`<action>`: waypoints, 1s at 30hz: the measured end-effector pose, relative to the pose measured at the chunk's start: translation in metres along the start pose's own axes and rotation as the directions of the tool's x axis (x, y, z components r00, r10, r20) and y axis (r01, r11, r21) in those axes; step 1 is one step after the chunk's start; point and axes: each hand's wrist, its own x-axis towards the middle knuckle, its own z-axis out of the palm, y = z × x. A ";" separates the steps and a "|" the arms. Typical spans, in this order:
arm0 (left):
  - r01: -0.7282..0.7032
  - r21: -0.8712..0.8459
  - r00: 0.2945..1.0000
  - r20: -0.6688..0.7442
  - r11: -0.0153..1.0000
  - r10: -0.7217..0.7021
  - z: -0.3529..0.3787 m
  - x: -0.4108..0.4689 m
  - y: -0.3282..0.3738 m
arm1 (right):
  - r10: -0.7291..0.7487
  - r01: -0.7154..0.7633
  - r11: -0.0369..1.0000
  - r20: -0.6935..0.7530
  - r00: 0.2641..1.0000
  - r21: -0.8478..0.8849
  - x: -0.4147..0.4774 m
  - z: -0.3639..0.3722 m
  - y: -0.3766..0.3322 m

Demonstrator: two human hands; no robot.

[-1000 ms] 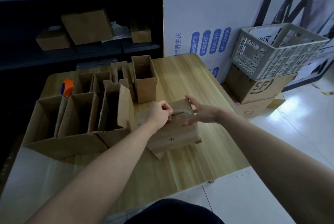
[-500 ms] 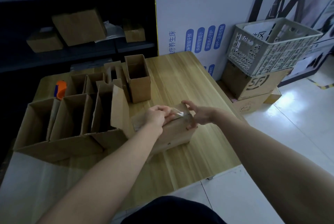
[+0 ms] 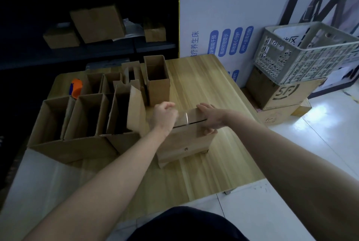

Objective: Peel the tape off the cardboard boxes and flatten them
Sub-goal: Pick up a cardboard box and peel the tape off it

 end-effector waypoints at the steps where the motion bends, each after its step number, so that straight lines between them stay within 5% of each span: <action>1: -0.080 0.120 0.992 0.106 0.990 0.067 0.004 -0.004 0.001 | 0.003 -0.003 1.000 0.001 1.000 -0.031 0.000 -0.001 -0.001; 4: -0.268 0.482 0.956 0.242 0.834 0.167 0.012 -0.005 -0.004 | -0.024 0.020 0.993 -0.033 0.999 -0.120 -0.001 -0.001 -0.010; 6: -0.337 0.541 0.941 0.214 0.770 0.261 0.015 -0.004 -0.009 | -0.069 0.059 0.984 -0.053 0.996 -0.168 0.000 0.008 -0.015; 10: -0.285 0.420 0.959 0.116 0.862 0.260 0.010 -0.003 -0.014 | -0.086 0.066 0.989 -0.158 0.984 -0.130 0.001 0.025 -0.016; 14: 0.001 0.078 0.971 -0.237 0.997 0.018 -0.031 0.014 -0.016 | -0.013 -0.003 0.997 -0.219 0.976 -0.073 -0.004 0.017 0.004; 16: 0.046 -0.035 0.955 -0.292 0.998 -0.054 -0.044 0.021 -0.020 | 0.008 -0.037 0.993 -0.240 0.971 -0.116 -0.007 0.013 0.011; 25: 0.117 -0.113 0.968 -0.207 0.987 -0.139 -0.034 0.004 -0.031 | -0.100 0.071 0.982 -0.165 0.981 -0.173 0.008 0.035 -0.035; 30: 0.081 -0.010 0.996 0.036 0.997 -0.080 -0.040 0.002 -0.023 | -0.145 0.107 0.980 -0.237 0.960 -0.165 0.010 0.034 -0.044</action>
